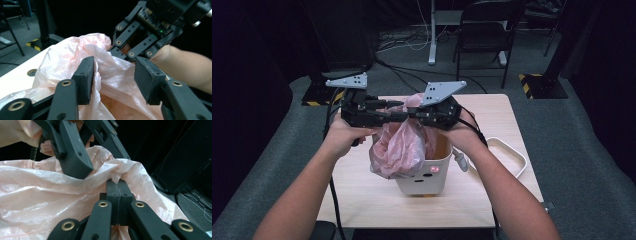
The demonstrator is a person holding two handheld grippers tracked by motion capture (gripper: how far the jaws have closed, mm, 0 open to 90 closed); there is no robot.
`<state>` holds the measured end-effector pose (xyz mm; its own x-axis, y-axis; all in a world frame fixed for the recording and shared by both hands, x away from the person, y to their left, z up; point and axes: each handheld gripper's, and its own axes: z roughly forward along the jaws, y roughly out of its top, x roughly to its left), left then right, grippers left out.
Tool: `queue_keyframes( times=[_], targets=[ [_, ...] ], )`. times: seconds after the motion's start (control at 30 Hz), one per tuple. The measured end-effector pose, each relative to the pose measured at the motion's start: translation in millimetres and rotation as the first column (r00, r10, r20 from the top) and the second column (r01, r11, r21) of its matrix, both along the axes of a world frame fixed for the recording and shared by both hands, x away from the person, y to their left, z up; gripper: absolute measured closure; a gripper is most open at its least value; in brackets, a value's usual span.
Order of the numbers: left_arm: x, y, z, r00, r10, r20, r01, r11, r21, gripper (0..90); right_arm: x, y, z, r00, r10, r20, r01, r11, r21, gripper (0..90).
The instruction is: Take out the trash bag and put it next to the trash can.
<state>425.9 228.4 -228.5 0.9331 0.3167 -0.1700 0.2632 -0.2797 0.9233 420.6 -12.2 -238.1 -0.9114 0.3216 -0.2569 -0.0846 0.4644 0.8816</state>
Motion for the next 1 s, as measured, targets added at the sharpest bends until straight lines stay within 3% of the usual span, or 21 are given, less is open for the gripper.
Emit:
queue_keyframes(
  times=[0.3,0.4,0.5,0.67,0.8,1.0],
  targets=[
    [3.4,5.4,-5.0,0.9994,0.031,0.016,-0.031,0.9995,-0.005,75.0,-2.0,1.5,1.2,0.9999,-0.001,0.012,0.002,1.0,-0.017,90.0],
    [0.8,3.6,-4.3,0.999,0.029,0.033,-0.029,0.9996,-0.001,73.5,-1.0,1.7,1.5,1.0,0.001,0.004,-0.001,1.0,-0.019,90.0],
    [2.2,3.8,-3.7,0.9999,0.013,0.011,-0.013,0.9996,-0.025,65.8,-1.4,2.8,1.7,1.0,0.004,0.007,-0.004,1.0,-0.028,90.0],
    [3.9,1.0,-5.2,0.9998,0.014,0.013,-0.014,0.9997,-0.017,67.0,-2.2,4.5,1.8,0.9999,0.003,0.017,-0.002,0.999,-0.036,90.0],
    [4.4,7.2,-6.6,0.9993,0.025,0.029,-0.025,0.9996,-0.013,79.7,-1.2,2.2,1.7,1.0,0.001,0.008,0.0,0.999,-0.039,90.0],
    [4.7,9.2,-8.9,0.9984,0.037,0.043,-0.037,0.9993,-0.002,87.8,-1.0,5.0,1.8,0.9999,-0.004,0.009,0.005,0.999,-0.053,90.0]
  ],
)
